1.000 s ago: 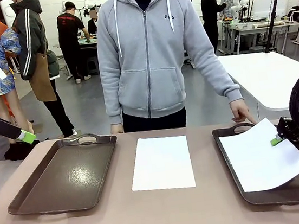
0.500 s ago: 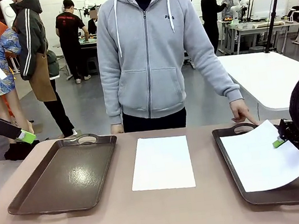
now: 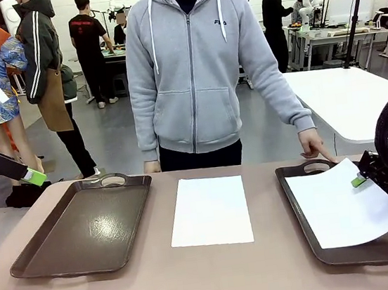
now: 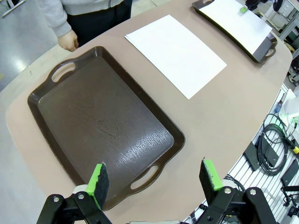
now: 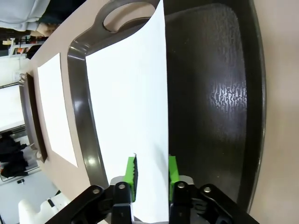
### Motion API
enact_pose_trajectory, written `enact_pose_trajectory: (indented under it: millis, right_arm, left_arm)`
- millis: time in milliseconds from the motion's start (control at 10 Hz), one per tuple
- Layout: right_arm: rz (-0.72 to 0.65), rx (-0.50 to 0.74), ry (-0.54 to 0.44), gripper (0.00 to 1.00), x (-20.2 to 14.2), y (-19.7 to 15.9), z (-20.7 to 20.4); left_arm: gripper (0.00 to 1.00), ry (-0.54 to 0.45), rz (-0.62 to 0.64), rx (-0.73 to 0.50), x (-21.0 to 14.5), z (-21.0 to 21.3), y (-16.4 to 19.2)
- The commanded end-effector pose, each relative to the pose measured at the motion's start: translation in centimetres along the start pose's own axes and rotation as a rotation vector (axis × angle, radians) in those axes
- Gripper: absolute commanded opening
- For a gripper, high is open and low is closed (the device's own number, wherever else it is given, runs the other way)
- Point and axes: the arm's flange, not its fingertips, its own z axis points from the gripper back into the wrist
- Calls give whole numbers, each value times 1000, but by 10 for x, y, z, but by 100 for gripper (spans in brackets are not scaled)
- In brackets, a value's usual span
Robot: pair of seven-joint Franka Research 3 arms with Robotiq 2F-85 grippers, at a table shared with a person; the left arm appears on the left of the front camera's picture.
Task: Sort the A4 documents.
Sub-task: Place the A4 Paper in the designated Handle tray.
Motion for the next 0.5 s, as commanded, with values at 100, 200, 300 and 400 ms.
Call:
enact_pose_trajectory:
  millis: [100, 200, 300, 400]
  right_arm:
    - [-25, -97, -19, 65, -2, 4, 10]
    - [-24, -114, -33, 76, -3, 6, 14]
    - [-25, -124, -40, 84, -3, 7, 17]
    - [-26, -125, -45, 95, -4, 8, 19]
  left_arm:
    - [100, -6, 0, -14, -1, -1, 1]
    - [100, -6, 0, -14, -1, -1, 1]
    - [100, -6, 0, -14, -1, -1, 1]
    - [100, -6, 0, -14, -1, -1, 1]
